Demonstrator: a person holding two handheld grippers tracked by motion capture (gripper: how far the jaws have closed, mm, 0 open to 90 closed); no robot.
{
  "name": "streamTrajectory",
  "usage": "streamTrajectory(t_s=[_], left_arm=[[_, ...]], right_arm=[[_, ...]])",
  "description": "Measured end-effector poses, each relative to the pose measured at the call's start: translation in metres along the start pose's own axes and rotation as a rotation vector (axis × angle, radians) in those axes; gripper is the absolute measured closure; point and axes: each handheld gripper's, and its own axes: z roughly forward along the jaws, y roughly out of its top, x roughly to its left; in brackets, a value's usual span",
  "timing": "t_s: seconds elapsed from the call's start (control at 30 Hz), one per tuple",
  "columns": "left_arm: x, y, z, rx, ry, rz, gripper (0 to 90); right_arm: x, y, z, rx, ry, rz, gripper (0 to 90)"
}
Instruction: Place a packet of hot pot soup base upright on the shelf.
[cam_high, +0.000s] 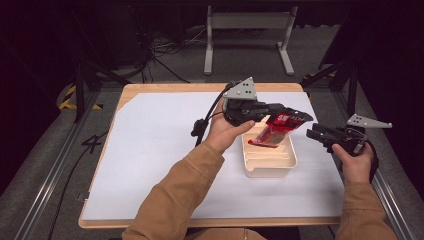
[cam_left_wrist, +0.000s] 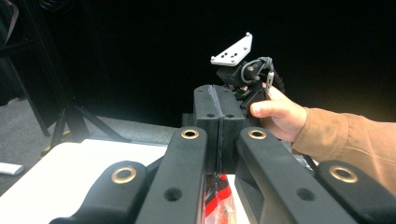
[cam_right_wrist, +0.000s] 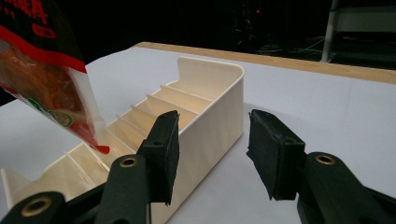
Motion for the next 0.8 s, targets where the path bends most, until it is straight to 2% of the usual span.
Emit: streamTrajectory(t_s=[0.5, 0.8], left_arm=[[0.003, -0.009, 0.023, 0.002, -0.006, -0.006, 90.0], [0.006, -0.026, 0.033, -0.01, -0.006, -0.032, 90.0]], right_arm=[[0.0, -0.001, -0.007, -0.018, -0.003, 0.007, 52.7], [-0.001, -0.001, -0.008, -0.023, -0.001, 0.009, 52.7]])
